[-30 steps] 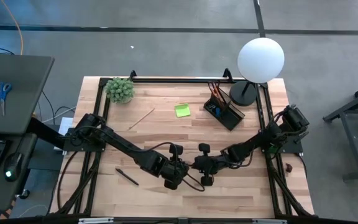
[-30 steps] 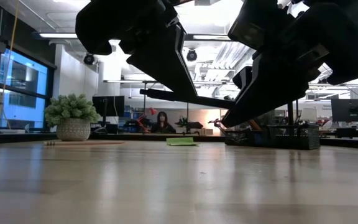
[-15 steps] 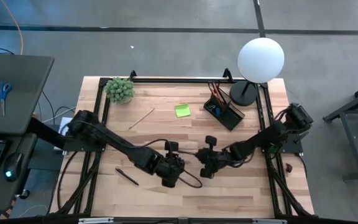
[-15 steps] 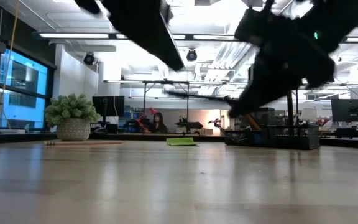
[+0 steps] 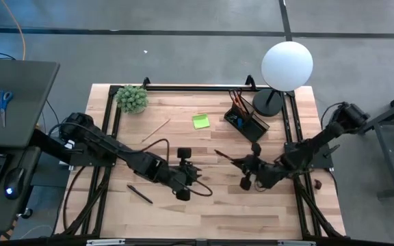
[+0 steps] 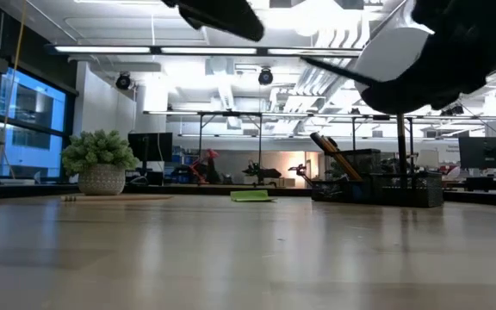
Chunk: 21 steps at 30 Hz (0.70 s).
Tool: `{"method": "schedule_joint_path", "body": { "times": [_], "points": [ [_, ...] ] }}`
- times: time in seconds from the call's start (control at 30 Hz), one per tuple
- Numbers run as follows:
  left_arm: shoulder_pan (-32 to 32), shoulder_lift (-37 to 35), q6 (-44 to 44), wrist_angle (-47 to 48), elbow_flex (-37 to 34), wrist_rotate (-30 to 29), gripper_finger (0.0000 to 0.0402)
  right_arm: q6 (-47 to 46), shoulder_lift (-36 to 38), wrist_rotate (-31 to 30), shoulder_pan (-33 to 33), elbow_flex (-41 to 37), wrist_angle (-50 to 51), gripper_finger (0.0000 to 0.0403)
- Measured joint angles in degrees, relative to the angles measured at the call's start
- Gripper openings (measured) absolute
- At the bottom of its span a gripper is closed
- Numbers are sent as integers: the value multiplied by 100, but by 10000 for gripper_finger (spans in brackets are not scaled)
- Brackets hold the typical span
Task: Pick and place office supplies into organizer
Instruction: Put the black pen into the black desk organizer
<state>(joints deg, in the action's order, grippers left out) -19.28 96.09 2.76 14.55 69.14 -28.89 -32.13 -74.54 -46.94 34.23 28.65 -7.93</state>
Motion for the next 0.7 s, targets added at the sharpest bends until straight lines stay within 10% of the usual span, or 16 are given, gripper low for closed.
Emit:
{"method": "schedule_joint_path", "body": {
  "times": [0.43,0.7],
  "points": [
    [897,-5,-124,-6117,-2337,2130,13,887,349,205,248,-705,-1916,18],
    [1122,45,206,-6602,-2568,2325,82,1378,351,425,170,-702,-2327,19]
  ]
}}
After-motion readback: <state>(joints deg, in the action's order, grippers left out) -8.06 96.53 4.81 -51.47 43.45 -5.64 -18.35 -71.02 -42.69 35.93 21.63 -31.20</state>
